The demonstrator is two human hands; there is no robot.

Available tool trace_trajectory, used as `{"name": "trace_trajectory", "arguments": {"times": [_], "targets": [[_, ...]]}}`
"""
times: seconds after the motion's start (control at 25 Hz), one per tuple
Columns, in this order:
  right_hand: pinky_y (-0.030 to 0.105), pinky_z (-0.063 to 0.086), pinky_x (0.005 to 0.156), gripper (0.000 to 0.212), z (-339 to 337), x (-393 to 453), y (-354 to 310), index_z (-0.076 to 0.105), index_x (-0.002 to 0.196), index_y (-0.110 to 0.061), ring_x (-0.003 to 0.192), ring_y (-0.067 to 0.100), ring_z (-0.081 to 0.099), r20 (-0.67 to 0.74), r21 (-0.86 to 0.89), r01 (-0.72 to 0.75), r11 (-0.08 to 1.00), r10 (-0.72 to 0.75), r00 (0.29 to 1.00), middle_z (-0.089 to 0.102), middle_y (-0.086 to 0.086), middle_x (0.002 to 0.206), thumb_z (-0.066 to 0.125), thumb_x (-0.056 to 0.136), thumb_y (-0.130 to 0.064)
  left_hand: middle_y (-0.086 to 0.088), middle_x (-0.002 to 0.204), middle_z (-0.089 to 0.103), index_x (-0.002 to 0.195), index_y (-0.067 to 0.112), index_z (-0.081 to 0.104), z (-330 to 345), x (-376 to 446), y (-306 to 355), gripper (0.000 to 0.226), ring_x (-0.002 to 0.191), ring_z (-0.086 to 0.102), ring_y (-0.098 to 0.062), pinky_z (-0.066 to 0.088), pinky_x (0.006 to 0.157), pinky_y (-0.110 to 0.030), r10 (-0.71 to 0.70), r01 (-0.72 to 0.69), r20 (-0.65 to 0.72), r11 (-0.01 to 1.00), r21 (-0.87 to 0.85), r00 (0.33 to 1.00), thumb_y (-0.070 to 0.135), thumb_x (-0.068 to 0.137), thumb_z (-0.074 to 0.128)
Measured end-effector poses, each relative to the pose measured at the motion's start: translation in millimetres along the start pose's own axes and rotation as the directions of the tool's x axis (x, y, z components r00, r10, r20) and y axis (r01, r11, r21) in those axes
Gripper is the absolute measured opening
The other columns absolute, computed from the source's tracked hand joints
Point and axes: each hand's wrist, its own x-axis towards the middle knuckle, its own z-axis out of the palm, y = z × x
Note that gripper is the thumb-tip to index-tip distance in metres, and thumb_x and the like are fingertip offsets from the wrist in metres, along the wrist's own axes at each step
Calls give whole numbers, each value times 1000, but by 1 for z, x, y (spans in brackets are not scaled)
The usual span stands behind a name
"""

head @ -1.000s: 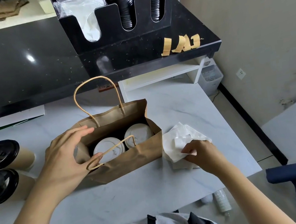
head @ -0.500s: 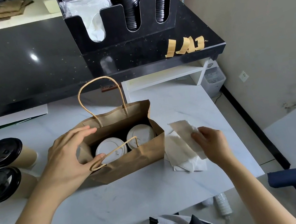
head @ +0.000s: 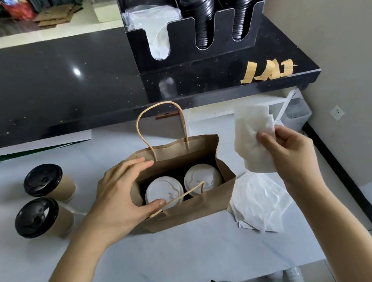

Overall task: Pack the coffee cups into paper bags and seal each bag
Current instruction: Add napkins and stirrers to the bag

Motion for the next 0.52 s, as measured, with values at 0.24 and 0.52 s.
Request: {"name": "trace_trajectory", "arguments": {"times": [0.24,0.52], "targets": [[15,40,59,21,50,-11,-40,67,86,-32,65,6,54,137,-132,424,896,-407,903,61,-13,71,62,97,-16,29,149,37,150,45,35,1,1,-3,101,143,27,-4,27,115,-32,-27,28,41,1000,-8,999,76,60,69],[35,55,75,28,83,-13,-31,77,118,-20,94,20,71,639,-242,747,620,-478,603,77,-4,101,68,95,-7,42,143,29,153,49,25,-3,-1,3,110,142,24,-4,25,115,-30,-21,22,37,1000,-18,999,54,63,89]]}}
